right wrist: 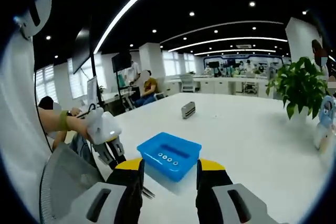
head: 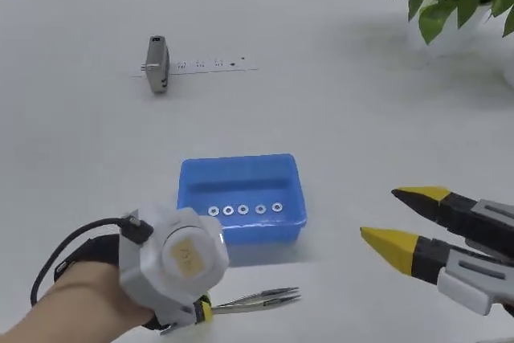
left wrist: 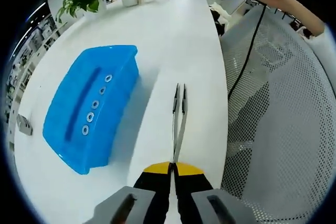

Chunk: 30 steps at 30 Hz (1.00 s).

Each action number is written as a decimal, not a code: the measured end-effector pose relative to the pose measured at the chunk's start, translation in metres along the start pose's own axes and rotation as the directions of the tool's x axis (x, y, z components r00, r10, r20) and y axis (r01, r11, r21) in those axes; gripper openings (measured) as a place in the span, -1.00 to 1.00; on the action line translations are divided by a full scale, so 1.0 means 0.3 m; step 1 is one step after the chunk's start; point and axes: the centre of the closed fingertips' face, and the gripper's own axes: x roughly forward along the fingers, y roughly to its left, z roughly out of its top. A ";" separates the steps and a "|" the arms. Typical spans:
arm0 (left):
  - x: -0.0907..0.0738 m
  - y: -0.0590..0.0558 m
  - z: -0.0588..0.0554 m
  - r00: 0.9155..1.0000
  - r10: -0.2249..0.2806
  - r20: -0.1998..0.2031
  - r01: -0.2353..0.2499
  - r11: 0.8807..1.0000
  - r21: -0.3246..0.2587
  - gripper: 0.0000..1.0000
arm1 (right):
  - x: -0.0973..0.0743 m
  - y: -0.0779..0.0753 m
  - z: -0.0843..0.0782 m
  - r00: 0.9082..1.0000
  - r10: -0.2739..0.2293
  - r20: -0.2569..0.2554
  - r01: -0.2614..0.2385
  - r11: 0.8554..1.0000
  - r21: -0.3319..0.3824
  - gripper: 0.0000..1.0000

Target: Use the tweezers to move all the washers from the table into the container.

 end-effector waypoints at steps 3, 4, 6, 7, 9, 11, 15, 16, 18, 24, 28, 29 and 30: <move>-0.017 -0.002 -0.012 0.998 0.056 0.012 -0.055 0.996 -0.072 -0.60 | -0.002 -0.004 -0.007 1.000 0.031 -0.002 -0.031 0.999 -0.010 -0.22; -0.028 -0.007 -0.012 0.996 0.081 0.037 -0.077 0.993 -0.093 -0.42 | -0.004 -0.009 -0.015 0.999 0.038 -0.007 -0.038 0.999 -0.019 -0.21; -0.056 -0.028 0.000 0.989 0.112 0.097 -0.093 0.978 -0.187 -0.24 | -0.010 -0.017 -0.028 0.999 0.051 -0.009 -0.051 0.998 -0.028 -0.18; -0.073 -0.032 0.009 0.982 0.136 0.130 -0.104 0.968 -0.227 -0.12 | -0.013 -0.020 -0.032 0.999 0.052 -0.008 -0.053 0.998 -0.030 -0.16; -0.125 -0.039 0.043 0.953 0.200 0.230 -0.119 0.939 -0.322 0.05 | -0.024 -0.029 -0.043 0.999 0.052 -0.010 -0.052 0.998 -0.038 -0.12; -0.180 -0.037 0.064 0.914 0.271 0.303 -0.138 0.908 -0.395 0.24 | -0.036 -0.037 -0.042 0.999 0.051 0.002 -0.051 0.998 -0.028 -0.03; -0.354 -0.021 0.102 0.756 0.464 0.461 -0.131 0.798 -0.589 0.55 | -0.058 -0.042 0.019 0.995 0.042 0.088 -0.043 0.999 0.014 0.11; -0.406 -0.012 0.107 0.701 0.518 0.490 -0.124 0.765 -0.632 0.64 | -0.059 -0.044 0.021 0.995 0.039 0.089 -0.041 0.999 0.017 0.15; -0.487 0.007 0.105 0.601 0.610 0.517 -0.135 0.715 -0.686 0.78 | -0.055 -0.062 0.033 0.995 0.015 0.100 -0.017 0.999 0.028 0.25; -0.640 0.032 0.044 0.414 0.758 0.505 -0.180 0.612 -0.771 0.98 | -0.028 -0.109 0.042 0.994 -0.075 0.077 0.081 0.994 -0.075 0.74; -0.693 0.032 0.007 0.351 0.802 0.483 -0.221 0.573 -0.789 0.98 | -0.018 -0.105 0.078 0.989 -0.094 0.115 0.104 0.991 -0.087 0.98; -0.701 0.035 -0.001 0.344 0.809 0.476 -0.228 0.564 -0.794 0.98 | -0.019 -0.106 0.083 0.988 -0.099 0.122 0.109 0.991 -0.081 0.97; -0.712 0.038 -0.008 0.333 0.815 0.474 -0.230 0.558 -0.798 0.98 | -0.018 -0.109 0.091 0.985 -0.108 0.132 0.118 0.990 -0.071 0.97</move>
